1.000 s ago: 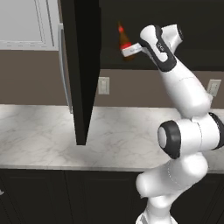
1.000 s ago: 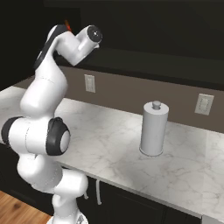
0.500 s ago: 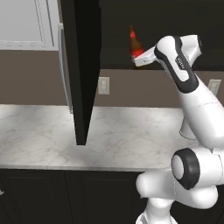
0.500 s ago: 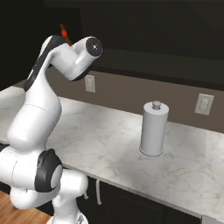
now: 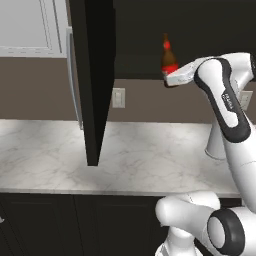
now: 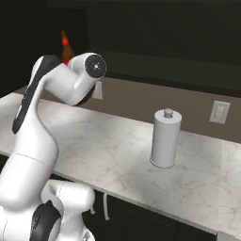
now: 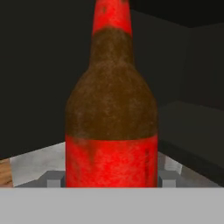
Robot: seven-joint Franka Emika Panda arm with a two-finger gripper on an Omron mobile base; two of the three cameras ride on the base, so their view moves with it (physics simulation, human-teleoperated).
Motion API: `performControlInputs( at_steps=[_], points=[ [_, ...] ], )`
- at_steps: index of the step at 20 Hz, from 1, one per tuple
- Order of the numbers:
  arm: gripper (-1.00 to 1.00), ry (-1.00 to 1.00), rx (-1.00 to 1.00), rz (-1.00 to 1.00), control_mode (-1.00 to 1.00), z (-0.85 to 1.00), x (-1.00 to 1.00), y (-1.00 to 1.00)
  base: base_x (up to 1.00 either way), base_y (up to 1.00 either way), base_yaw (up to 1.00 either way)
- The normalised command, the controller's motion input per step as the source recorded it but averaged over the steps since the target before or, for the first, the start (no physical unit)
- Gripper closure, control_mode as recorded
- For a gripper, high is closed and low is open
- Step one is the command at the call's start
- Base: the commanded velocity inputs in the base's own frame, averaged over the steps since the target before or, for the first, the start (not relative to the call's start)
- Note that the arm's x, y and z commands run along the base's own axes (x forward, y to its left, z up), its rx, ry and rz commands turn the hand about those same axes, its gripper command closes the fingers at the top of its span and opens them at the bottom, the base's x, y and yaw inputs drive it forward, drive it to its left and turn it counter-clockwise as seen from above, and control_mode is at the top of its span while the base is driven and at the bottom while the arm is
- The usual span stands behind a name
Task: Get the candle and the beer from the cabinet and move them to the dining counter.
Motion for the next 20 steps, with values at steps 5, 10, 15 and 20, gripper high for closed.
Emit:
performControlInputs(
  at_steps=[5, 10, 15, 20],
  points=[
    [1.0, -0.01, 0.02, -0.07, -1.0, -0.03, -0.82, -0.17, 0.0, 0.0, 0.0],
    [1.0, 0.0, 0.07, -0.07, -1.0, -0.04, -0.72, -0.16, 0.0, 0.0, 0.0],
    [1.0, 0.0, 0.07, -0.05, -1.0, -0.02, -0.72, -0.18, 0.0, 0.0, 0.0],
    [1.0, 0.0, 0.02, -0.04, -1.0, -0.1, -0.64, -0.14, 0.0, 0.0, 0.0]
  ],
)
